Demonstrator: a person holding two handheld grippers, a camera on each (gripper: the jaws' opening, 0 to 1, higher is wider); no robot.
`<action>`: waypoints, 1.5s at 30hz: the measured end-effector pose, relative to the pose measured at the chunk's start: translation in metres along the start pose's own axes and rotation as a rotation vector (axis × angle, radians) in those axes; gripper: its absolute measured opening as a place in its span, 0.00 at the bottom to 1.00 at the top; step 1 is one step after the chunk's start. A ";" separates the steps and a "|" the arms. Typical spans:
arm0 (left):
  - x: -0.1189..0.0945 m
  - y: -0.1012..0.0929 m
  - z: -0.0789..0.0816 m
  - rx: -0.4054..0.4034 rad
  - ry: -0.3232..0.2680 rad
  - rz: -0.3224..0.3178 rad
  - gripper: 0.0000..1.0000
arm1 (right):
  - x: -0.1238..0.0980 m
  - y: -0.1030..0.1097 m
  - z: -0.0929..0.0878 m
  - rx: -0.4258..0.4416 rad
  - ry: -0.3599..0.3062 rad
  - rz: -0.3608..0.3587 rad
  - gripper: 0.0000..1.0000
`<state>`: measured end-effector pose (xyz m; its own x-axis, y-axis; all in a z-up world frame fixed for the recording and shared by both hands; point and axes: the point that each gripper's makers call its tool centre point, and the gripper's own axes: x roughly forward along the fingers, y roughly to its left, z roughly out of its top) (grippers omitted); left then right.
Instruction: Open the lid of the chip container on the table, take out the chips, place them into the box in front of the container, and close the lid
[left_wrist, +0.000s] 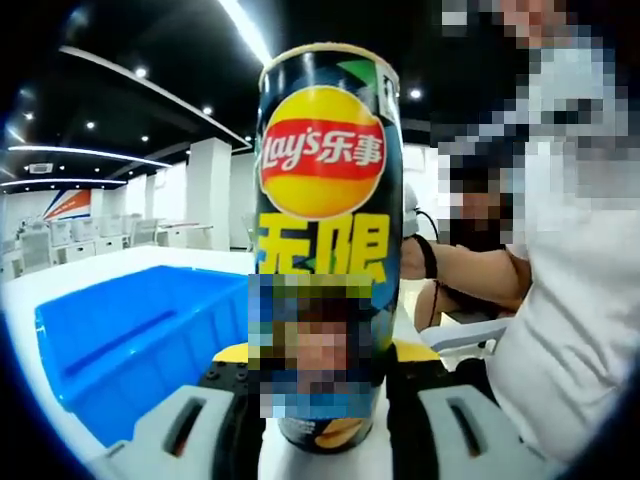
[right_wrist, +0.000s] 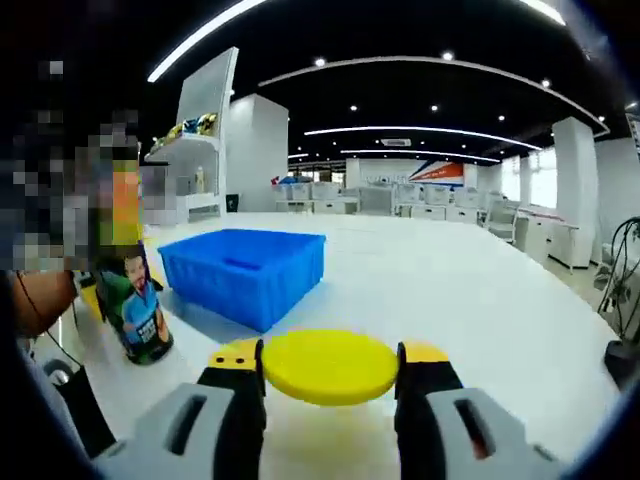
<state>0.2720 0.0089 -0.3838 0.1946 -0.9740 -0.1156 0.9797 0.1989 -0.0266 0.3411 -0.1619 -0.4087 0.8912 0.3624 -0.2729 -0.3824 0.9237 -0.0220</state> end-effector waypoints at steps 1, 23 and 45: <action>0.000 0.000 0.000 0.001 0.002 0.001 0.48 | 0.002 0.000 -0.006 -0.004 0.016 0.005 0.47; 0.000 -0.001 -0.001 -0.025 -0.003 -0.002 0.48 | -0.001 0.003 -0.035 -0.082 0.132 0.048 0.48; 0.000 0.000 -0.003 -0.023 0.006 -0.006 0.48 | -0.027 0.004 0.058 -0.068 -0.030 0.094 0.46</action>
<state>0.2714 0.0094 -0.3863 0.1884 -0.9746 -0.1212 0.9794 0.1955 -0.0497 0.3298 -0.1605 -0.3452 0.8570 0.4517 -0.2479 -0.4796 0.8752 -0.0630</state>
